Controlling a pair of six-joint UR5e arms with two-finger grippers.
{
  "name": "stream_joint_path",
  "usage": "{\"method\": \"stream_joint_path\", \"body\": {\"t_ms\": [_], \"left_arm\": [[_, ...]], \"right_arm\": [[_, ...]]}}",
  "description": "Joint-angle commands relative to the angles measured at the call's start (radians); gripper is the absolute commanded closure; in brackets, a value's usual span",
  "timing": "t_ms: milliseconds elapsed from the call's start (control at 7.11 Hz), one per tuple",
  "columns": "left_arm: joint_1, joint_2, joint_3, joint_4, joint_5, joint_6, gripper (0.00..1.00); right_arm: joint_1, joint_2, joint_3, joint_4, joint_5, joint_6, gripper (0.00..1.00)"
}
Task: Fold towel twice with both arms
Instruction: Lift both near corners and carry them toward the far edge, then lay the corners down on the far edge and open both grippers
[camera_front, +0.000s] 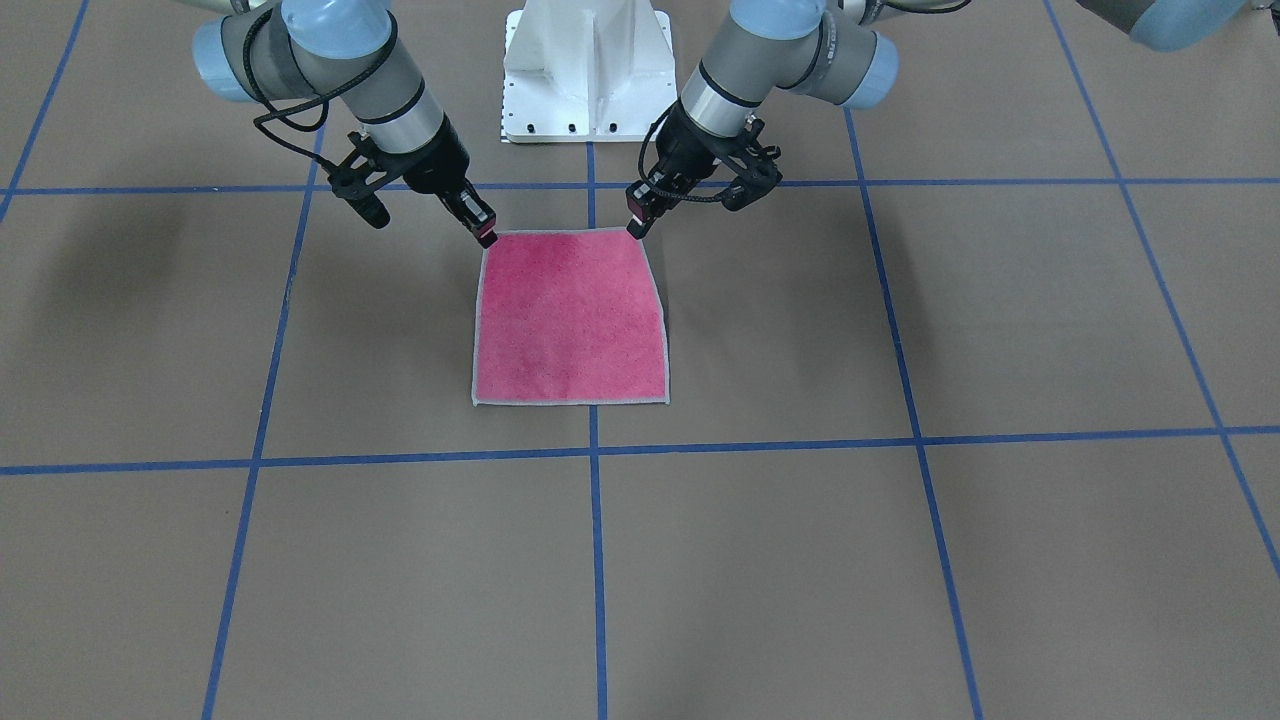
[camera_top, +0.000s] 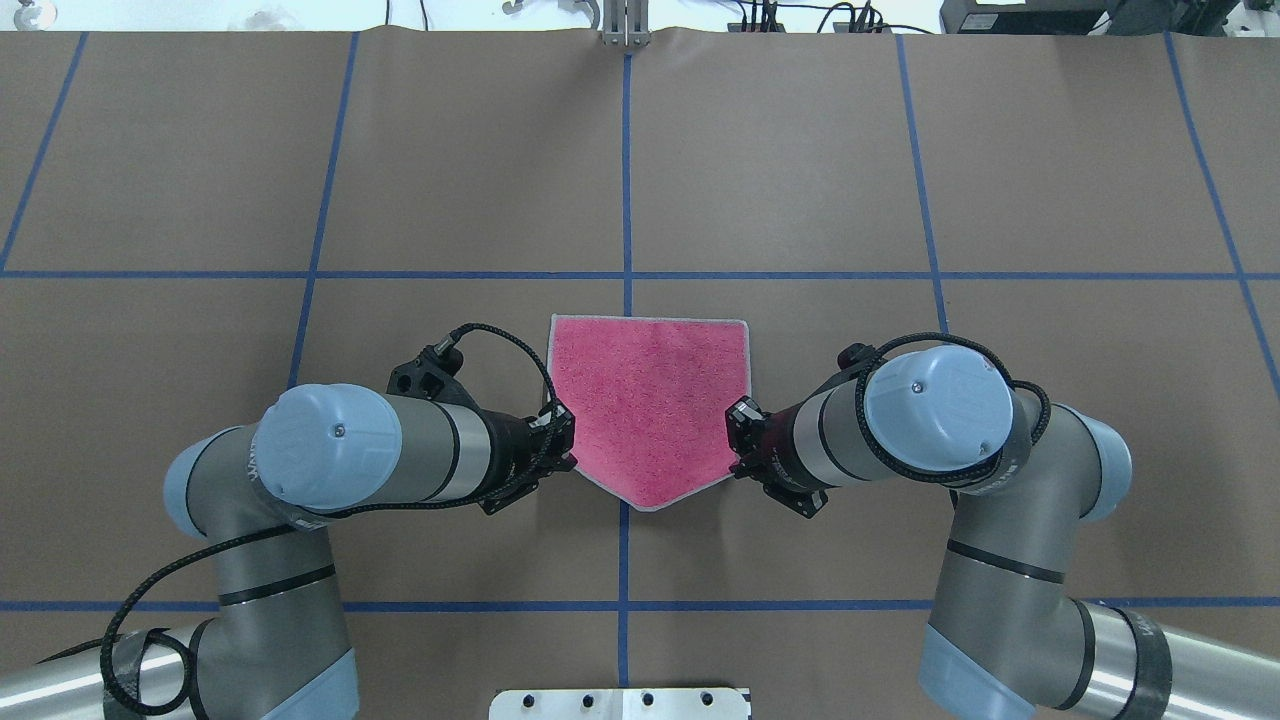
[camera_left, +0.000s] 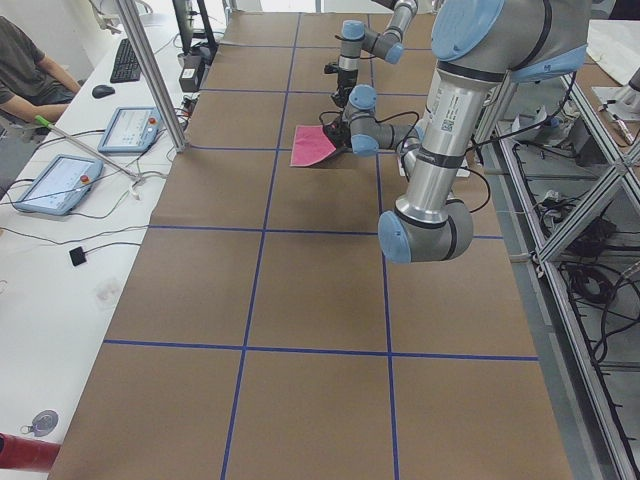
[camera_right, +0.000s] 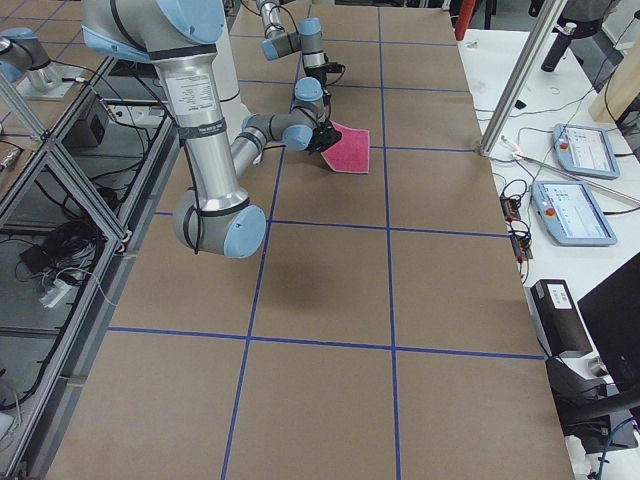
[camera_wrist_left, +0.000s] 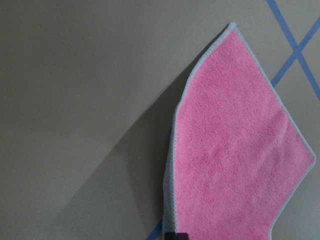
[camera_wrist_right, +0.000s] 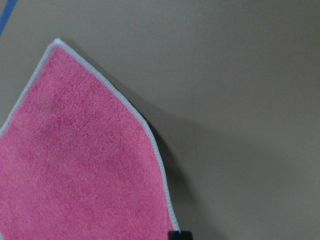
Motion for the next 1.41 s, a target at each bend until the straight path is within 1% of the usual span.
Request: {"method": "stream_joint_path", "body": {"t_ms": [0,281,562,843,1265], "left_arm": [[-0.033,-0.002,0.019,0.001,0.0,0.009,1.0],[-0.056,-0.006,0.049,-0.001,-0.002,0.012,1.0],[-0.078,-0.082,0.138,-0.005,-0.002,0.014,1.0],[-0.107,-0.087,0.161,-0.013,-0.002,0.021,1.0],[-0.116,-0.103,0.194,-0.013,-0.002,0.049,1.0]], "right_arm": [[0.062,0.044,-0.053,-0.002,0.016,0.0,1.0],[0.085,0.078,-0.11,-0.002,0.017,-0.003,1.0],[0.091,0.078,-0.112,-0.002,0.017,-0.009,1.0],[0.094,0.091,-0.135,0.0,0.017,-0.012,1.0],[0.111,0.101,-0.158,-0.002,0.016,-0.032,1.0]]}}
